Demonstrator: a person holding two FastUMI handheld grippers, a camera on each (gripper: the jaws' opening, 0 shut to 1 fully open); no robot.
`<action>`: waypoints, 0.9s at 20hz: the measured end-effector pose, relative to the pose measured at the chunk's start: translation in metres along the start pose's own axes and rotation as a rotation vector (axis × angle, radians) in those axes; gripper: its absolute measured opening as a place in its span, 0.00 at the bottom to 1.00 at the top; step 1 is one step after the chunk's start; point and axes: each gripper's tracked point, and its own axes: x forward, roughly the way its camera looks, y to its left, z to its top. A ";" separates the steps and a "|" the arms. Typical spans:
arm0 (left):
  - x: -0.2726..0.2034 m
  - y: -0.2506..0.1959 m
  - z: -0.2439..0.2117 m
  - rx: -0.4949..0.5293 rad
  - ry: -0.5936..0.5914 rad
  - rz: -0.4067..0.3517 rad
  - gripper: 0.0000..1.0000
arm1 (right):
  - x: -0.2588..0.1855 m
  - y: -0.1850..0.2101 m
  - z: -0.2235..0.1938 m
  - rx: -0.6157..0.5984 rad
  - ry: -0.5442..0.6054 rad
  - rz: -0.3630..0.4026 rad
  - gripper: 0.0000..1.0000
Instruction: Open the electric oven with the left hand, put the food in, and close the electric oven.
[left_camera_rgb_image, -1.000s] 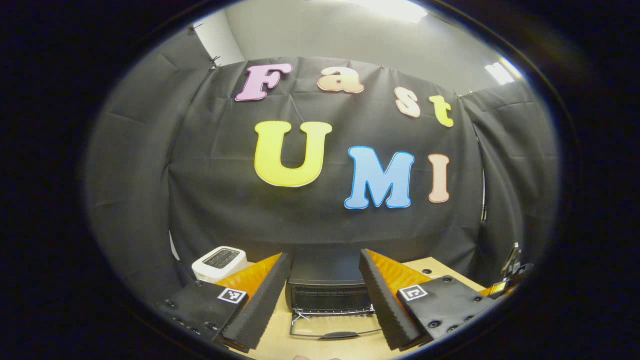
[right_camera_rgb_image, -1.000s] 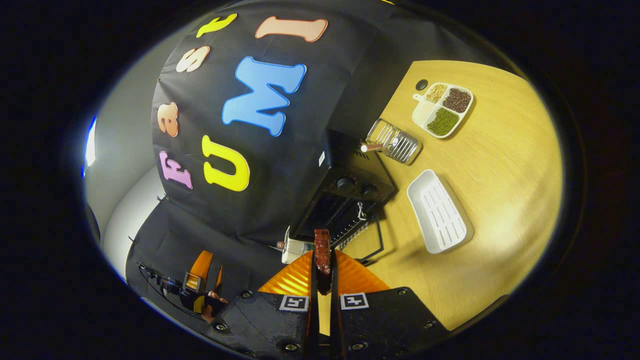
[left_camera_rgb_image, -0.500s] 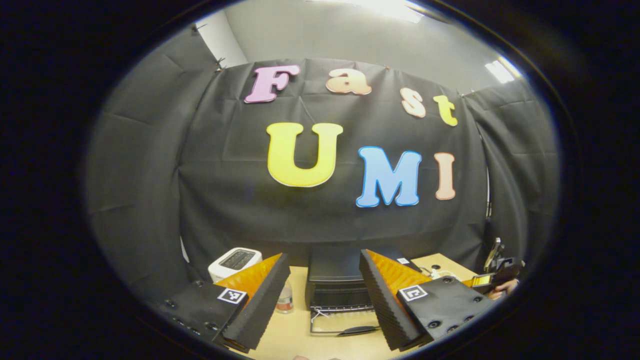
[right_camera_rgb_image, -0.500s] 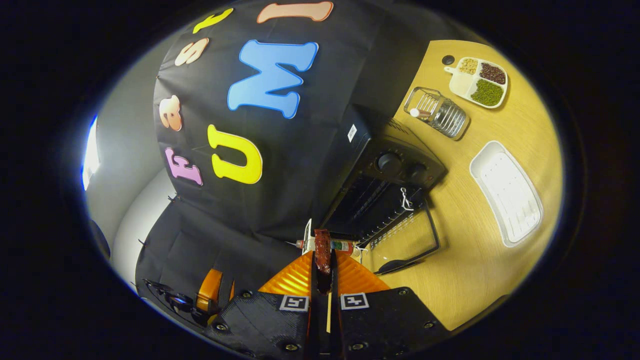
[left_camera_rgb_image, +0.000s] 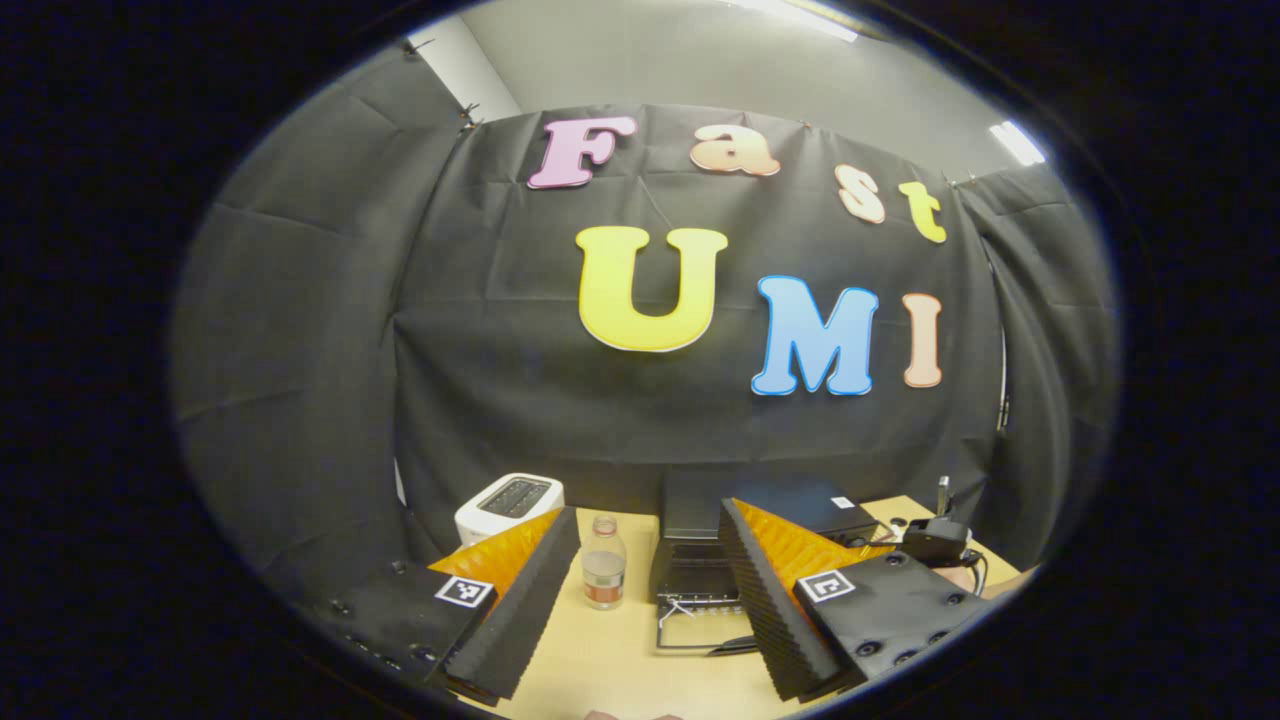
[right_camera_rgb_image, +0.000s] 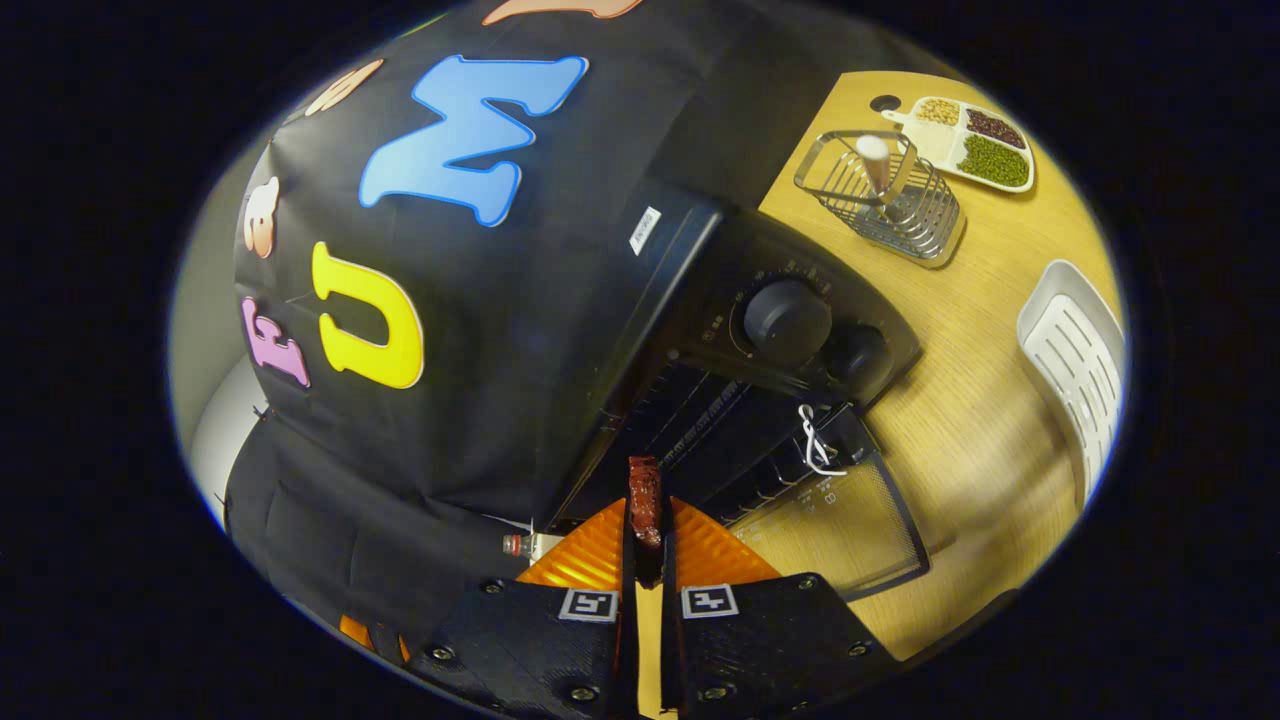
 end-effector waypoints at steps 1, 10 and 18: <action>-0.001 0.007 -0.001 0.001 0.004 0.015 0.99 | 0.010 -0.002 -0.002 0.004 0.004 -0.008 0.09; -0.002 0.043 -0.010 0.004 0.046 0.090 0.95 | 0.073 -0.007 -0.019 0.016 -0.037 -0.090 0.09; 0.011 0.006 -0.017 0.001 0.066 0.013 0.99 | 0.073 -0.027 0.014 -0.290 -0.112 -0.287 0.28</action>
